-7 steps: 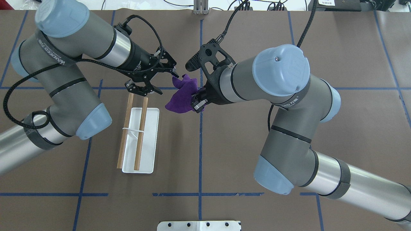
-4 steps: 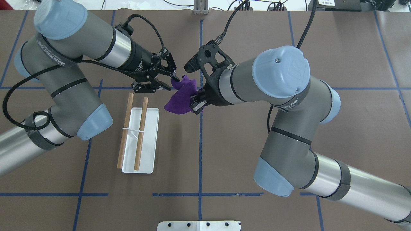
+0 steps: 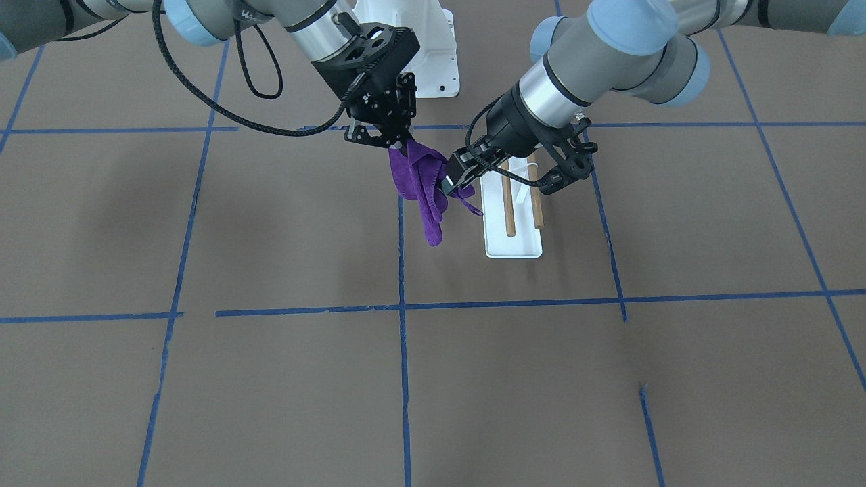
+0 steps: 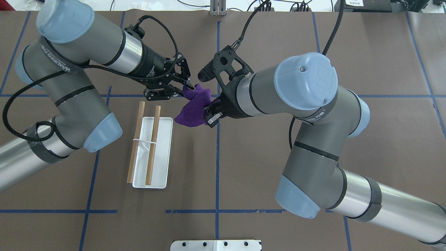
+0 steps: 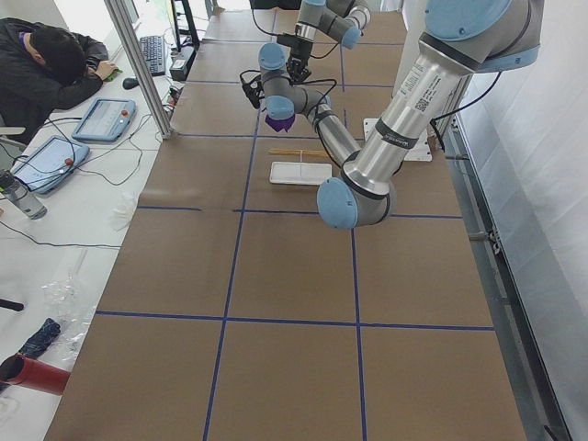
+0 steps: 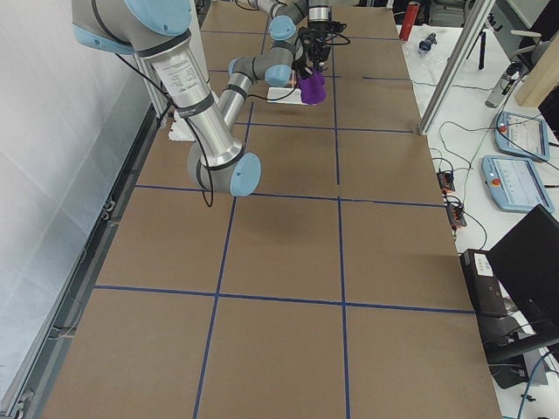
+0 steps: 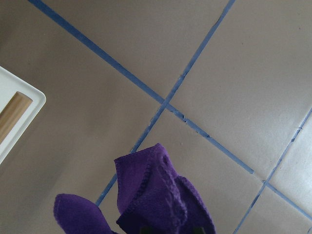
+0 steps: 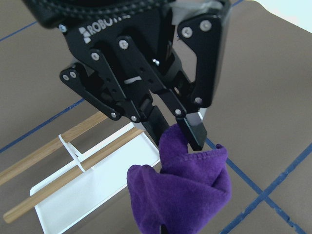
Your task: Hang towel on rack
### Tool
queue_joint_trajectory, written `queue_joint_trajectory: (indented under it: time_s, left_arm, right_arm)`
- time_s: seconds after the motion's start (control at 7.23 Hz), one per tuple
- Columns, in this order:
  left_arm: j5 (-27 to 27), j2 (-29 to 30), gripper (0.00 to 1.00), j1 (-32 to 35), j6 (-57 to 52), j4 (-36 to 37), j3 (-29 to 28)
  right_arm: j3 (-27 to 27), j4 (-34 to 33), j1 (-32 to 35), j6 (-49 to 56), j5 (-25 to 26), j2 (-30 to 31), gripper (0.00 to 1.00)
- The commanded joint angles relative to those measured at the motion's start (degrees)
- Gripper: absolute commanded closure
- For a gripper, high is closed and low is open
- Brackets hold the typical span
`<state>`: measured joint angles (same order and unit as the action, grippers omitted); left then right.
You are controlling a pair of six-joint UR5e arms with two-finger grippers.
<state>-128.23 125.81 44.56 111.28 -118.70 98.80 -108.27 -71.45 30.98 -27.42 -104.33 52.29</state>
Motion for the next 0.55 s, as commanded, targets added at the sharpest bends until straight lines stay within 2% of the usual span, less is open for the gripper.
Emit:
queue_joint_trajectory:
  time_s: [0.0, 0.28, 0.41]
  left_arm:
    - [0.0, -0.12, 1.0, 0.0, -0.19, -0.04, 0.25]
    - [0.0, -0.21, 1.0, 0.0, -0.45, -0.04, 0.68]
    - [0.0, -0.21, 1.0, 0.0, -0.45, 0.05, 0.69]
  right_arm:
    - [-0.01, 0.0, -0.05, 0.09, 0.0, 0.17, 1.0]
    - [0.08, -0.09, -0.05, 0.44, -0.52, 0.44, 0.99]
    - [-0.01, -0.26, -1.0, -1.39, -0.53, 0.7, 0.08]
